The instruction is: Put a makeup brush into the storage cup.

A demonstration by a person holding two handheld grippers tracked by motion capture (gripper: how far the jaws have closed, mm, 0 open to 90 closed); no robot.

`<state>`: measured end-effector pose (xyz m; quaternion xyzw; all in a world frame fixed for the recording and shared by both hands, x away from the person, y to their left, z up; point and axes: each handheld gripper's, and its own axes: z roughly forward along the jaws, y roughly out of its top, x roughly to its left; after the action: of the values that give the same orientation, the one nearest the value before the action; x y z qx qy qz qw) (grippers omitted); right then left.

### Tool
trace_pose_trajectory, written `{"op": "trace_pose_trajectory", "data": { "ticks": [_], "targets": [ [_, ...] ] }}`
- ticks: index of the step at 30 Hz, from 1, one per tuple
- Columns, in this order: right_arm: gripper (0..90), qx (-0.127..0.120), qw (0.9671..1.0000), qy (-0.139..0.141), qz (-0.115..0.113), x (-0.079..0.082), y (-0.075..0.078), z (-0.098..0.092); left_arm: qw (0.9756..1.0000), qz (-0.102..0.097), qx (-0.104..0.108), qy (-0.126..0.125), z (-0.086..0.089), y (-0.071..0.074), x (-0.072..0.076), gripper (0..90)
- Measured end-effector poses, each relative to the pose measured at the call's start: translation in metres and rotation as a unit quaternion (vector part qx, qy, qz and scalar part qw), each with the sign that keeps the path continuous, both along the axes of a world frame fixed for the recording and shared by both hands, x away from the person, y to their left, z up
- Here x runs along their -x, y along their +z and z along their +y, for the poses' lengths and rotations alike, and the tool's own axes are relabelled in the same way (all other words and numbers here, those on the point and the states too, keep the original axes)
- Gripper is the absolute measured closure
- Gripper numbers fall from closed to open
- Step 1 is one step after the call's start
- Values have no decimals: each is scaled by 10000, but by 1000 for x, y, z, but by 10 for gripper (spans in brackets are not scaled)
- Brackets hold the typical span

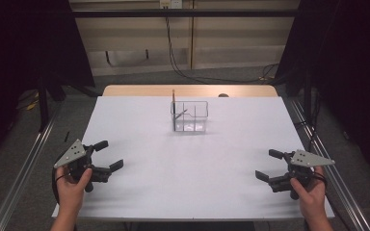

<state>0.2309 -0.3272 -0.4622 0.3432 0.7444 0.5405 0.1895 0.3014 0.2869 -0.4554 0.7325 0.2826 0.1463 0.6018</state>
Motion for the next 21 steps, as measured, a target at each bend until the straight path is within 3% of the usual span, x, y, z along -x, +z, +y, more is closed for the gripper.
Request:
{"op": "trace_pose_trajectory", "data": {
  "ticks": [11,21],
  "targets": [
    [17,38,9999,-99,-15,0,0,-3,9998,-76,-149,-91,-2,0,5,0],
    [17,52,9999,-111,13,-2,-2,-3,9998,-105,-104,-101,0,0,6,0]
  ]
}}
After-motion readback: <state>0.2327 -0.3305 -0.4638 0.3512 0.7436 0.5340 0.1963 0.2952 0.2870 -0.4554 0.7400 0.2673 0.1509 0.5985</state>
